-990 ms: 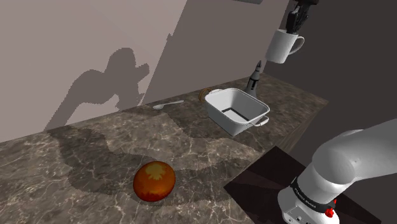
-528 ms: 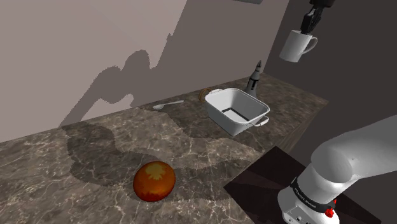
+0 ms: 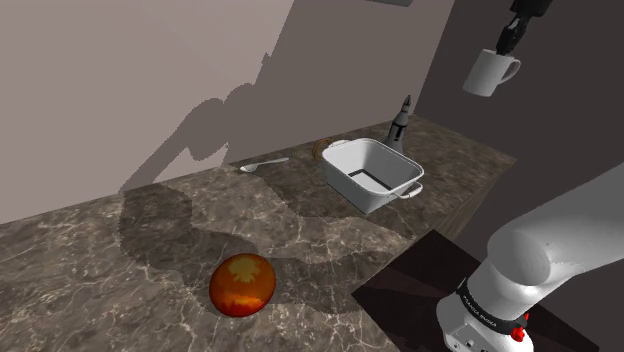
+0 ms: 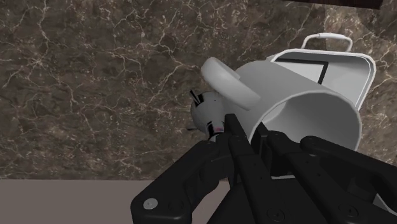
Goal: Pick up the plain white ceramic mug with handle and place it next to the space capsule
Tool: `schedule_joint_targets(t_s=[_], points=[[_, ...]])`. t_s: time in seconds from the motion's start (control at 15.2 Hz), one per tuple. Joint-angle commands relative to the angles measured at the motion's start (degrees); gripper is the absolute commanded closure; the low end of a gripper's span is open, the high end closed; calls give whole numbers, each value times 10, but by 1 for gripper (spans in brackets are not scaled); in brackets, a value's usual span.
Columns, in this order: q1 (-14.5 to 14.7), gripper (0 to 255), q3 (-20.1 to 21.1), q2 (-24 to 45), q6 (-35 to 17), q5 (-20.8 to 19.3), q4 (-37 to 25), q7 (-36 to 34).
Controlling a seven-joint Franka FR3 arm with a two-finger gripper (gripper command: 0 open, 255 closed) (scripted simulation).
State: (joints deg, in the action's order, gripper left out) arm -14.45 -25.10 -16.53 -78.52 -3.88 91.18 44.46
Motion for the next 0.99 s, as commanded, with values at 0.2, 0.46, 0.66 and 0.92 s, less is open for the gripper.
schedule_joint_targets(t_s=[0.2,0.46,0.66,0.92], points=[[-19,255,-64,70,-1,23,-64,84],[-19,255,-58,50,-35,14,-12,78],[-20,255,-55,38,-61,8,24,74],[-21,255,-53,24,-93,2,69,70]])
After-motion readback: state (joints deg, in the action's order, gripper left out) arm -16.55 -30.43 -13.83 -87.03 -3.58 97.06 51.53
